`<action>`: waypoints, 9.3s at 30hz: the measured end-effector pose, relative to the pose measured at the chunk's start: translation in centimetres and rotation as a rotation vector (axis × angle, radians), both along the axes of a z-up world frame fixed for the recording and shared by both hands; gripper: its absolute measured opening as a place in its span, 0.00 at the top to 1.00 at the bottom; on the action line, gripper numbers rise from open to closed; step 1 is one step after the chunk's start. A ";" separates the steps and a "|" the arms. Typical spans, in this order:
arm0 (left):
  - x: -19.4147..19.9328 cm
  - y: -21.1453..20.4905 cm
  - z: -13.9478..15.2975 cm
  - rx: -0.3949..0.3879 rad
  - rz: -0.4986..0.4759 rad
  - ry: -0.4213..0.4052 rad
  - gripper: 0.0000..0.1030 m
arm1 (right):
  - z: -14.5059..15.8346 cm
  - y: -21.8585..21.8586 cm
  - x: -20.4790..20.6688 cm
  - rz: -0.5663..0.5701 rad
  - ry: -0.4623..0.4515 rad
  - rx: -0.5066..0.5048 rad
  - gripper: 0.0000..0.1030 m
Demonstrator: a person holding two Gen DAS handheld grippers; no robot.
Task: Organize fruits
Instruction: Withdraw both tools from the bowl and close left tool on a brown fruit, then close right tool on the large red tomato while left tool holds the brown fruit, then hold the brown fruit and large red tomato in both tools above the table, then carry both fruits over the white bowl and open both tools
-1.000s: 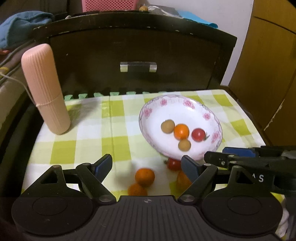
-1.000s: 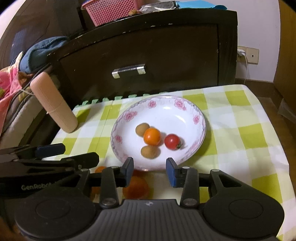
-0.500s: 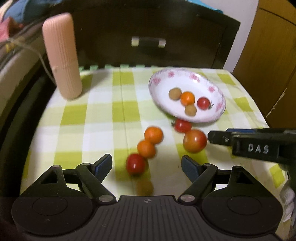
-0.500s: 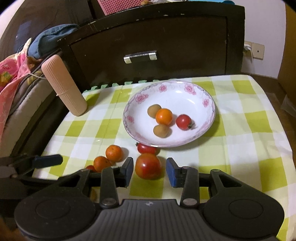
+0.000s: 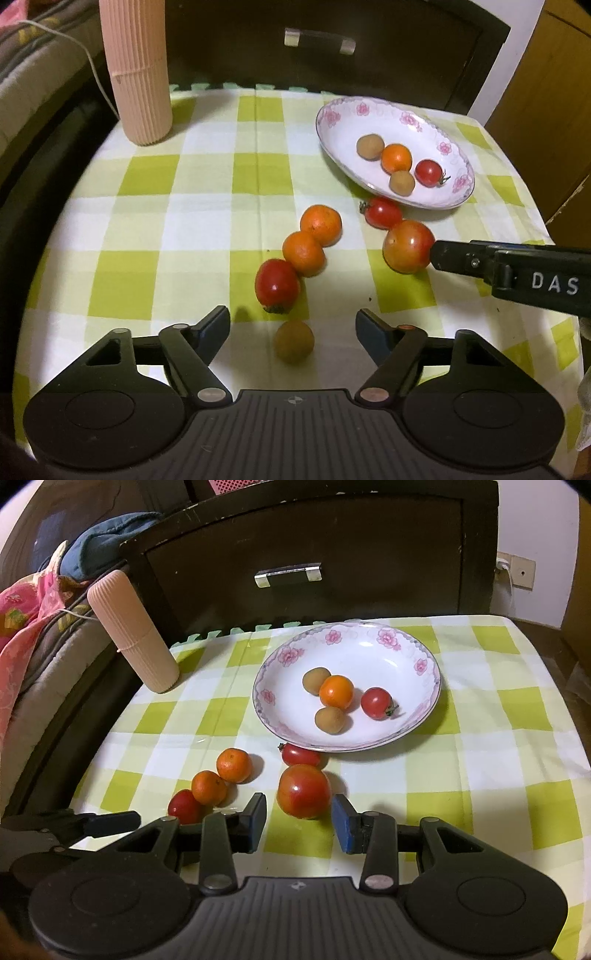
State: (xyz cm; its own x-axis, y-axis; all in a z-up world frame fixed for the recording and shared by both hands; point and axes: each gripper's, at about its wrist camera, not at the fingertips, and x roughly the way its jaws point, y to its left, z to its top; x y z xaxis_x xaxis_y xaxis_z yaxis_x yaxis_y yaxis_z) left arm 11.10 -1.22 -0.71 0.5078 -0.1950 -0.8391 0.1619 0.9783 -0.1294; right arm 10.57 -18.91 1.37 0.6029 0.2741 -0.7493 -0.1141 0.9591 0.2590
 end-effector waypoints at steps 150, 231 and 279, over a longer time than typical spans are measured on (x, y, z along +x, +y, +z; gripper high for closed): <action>-3.0 -2.6 -1.0 0.057 -0.185 -0.001 0.68 | -3.9 -0.5 -4.8 0.076 0.121 -0.150 0.60; 2.8 -4.8 4.3 -0.016 -0.185 -0.151 0.71 | 0.8 -2.3 0.2 -0.029 0.000 -0.044 0.60; 9.8 -6.2 2.6 -0.009 -0.135 -0.150 0.54 | -1.4 -4.6 8.2 -0.077 -0.063 0.005 0.59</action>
